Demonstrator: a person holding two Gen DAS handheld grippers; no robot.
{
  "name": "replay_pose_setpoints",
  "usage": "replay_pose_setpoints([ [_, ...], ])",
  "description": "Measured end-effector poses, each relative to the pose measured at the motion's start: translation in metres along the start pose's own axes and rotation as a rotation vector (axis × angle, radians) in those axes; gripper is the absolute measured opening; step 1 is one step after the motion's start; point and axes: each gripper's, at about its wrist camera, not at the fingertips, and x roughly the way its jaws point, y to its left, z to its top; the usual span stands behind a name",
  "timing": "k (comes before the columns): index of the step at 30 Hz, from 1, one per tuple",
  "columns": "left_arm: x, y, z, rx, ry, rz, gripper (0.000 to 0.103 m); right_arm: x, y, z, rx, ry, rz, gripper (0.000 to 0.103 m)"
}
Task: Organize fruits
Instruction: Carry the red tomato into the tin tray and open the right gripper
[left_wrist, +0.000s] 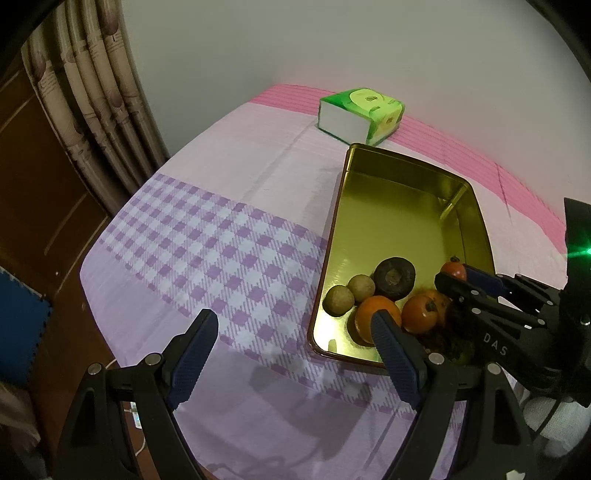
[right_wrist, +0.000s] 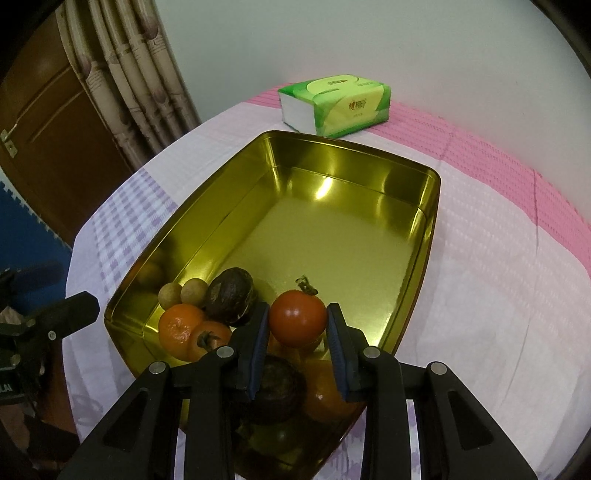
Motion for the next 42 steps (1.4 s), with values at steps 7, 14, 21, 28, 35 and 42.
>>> replay_pose_setpoints([
  [7, 0.000, -0.005, 0.000, 0.018, 0.001, -0.003, 0.082, -0.006, 0.000, -0.003, 0.014, -0.008, 0.002, 0.033],
  [14, 0.000, -0.007, -0.001, 0.030, 0.004, -0.002, 0.082, -0.023, 0.003, -0.009, 0.030, -0.026, -0.001, 0.062],
  [21, -0.001, -0.007, -0.002, 0.033, 0.003, 0.000, 0.082, -0.052, 0.014, -0.022, -0.012, -0.067, -0.063, 0.083],
  [28, -0.003, -0.010, -0.003, 0.047, -0.004, 0.006, 0.082, -0.055, 0.025, -0.043, -0.043, -0.039, -0.090, 0.089],
  [35, -0.003, -0.011, -0.003, 0.056, -0.004, 0.005, 0.082, -0.054, 0.025, -0.051, -0.040, -0.017, -0.079, 0.089],
  [42, -0.005, -0.014, -0.003, 0.061, -0.002, -0.025, 0.089, -0.053, 0.022, -0.053, -0.021, -0.012, -0.068, 0.089],
])
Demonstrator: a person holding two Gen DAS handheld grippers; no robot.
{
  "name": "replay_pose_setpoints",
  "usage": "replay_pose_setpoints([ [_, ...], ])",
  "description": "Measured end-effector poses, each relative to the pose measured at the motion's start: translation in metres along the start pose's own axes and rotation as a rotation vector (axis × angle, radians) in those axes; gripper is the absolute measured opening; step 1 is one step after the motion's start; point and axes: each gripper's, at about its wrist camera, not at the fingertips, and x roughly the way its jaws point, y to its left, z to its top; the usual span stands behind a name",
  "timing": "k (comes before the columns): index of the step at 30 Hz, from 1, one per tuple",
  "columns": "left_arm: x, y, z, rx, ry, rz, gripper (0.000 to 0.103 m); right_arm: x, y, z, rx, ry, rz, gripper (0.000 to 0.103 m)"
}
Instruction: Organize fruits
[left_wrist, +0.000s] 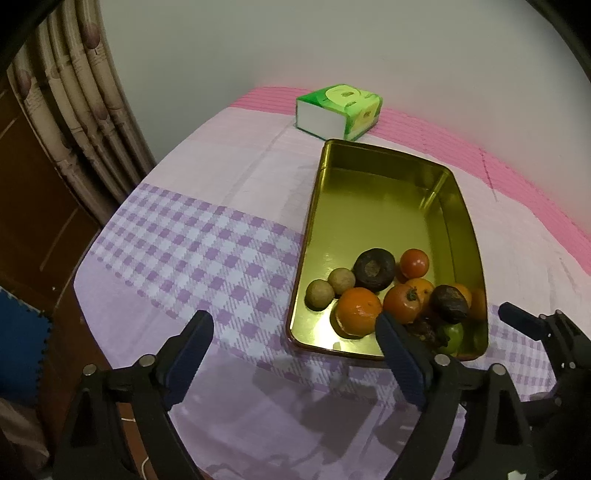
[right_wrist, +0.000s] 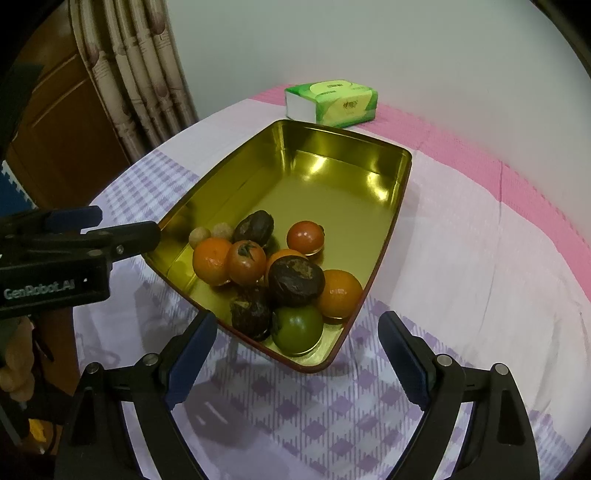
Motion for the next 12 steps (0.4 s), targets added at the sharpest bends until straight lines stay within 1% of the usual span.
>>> replay_pose_setpoints([
  [12, -0.0001, -0.0008, -0.0001, 0.001, -0.002, -0.007, 0.090, 0.0008, -0.0012, -0.0023, 0.013, 0.005, 0.018, 0.089],
])
